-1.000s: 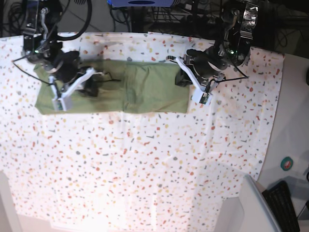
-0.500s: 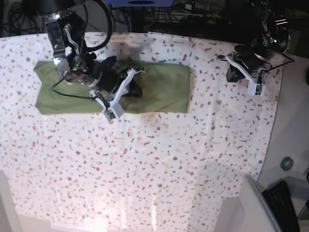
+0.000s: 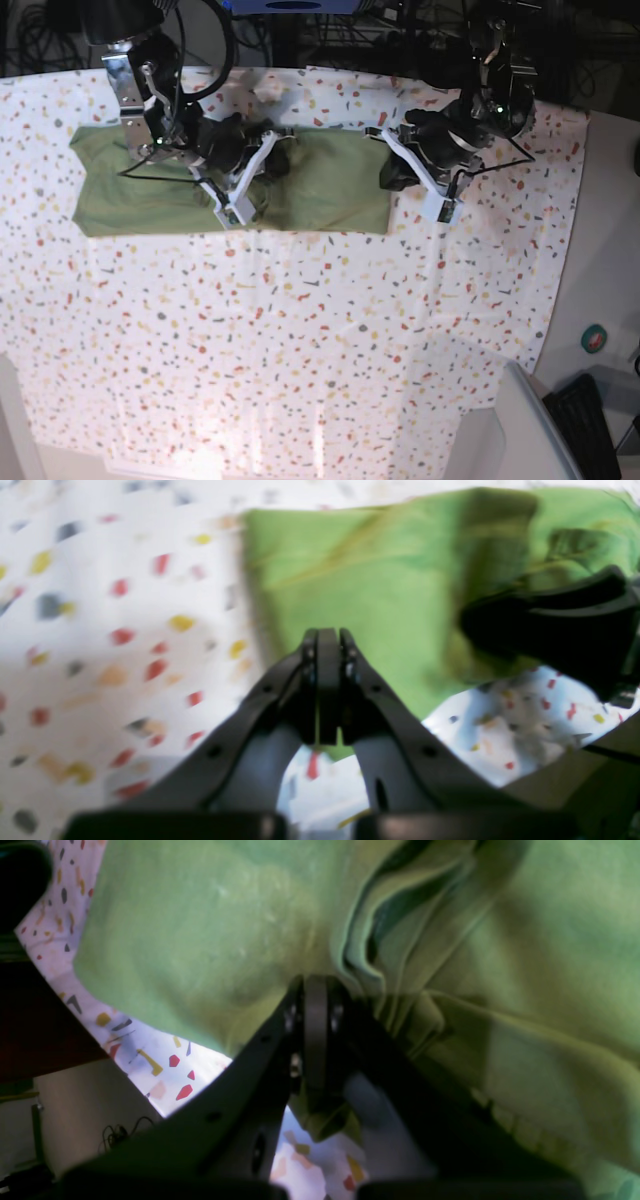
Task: Layout the t-shirt on the table in an organized manner, then fold the t-shirt properly
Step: 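Fold the strip end over toward the right gripper with the left gripper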
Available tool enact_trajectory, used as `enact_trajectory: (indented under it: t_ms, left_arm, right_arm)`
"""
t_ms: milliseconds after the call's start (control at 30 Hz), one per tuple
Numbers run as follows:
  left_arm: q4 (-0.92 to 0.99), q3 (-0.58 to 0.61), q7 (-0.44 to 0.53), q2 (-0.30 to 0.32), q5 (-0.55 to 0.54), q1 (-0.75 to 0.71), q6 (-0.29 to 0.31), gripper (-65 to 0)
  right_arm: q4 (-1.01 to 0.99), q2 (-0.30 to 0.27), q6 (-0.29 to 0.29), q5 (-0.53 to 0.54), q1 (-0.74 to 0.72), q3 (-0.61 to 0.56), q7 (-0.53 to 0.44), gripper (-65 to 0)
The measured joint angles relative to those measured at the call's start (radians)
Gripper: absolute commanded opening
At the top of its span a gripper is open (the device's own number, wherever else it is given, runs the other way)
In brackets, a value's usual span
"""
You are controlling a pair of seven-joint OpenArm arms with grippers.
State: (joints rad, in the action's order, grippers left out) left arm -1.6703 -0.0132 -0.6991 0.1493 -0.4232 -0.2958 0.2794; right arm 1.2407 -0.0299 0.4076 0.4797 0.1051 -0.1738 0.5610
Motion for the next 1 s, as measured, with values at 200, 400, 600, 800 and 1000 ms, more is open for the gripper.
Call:
enact_trajectory:
  t_ms: [200,400,600,800,1000]
  left_arm:
    - [0.095,0.024,0.01,-0.001,-0.003,0.044,-0.003,-65.0]
    - [0.221,0.021,0.019,0.054,-0.012,0.043,0.001,-65.0]
    - [0.156,-0.011,-0.011,0.088,0.001,0.032,-0.011,-65.0]
    - [0.01,-0.02,0.011,0.029,-0.011,0.032,-0.003,-65.0]
    - [0.175,-0.01,0.003,-0.007,-0.002,0.053,-0.002,-65.0]
  right_arm:
    - [0.0,0.0,0.0,0.0,0.0,0.0,0.0,-65.0]
    - [0.0,0.0,0.0,0.0,-0.002,0.0,0.0,-65.0]
    - [0.0,0.0,0.0,0.0,0.002,0.0,0.0,-65.0]
    - [0.0,0.0,0.0,0.0,0.006,0.0,-0.001,-65.0]
    - [0.0,0.0,0.0,0.003,0.007,0.003,0.0,-65.0]
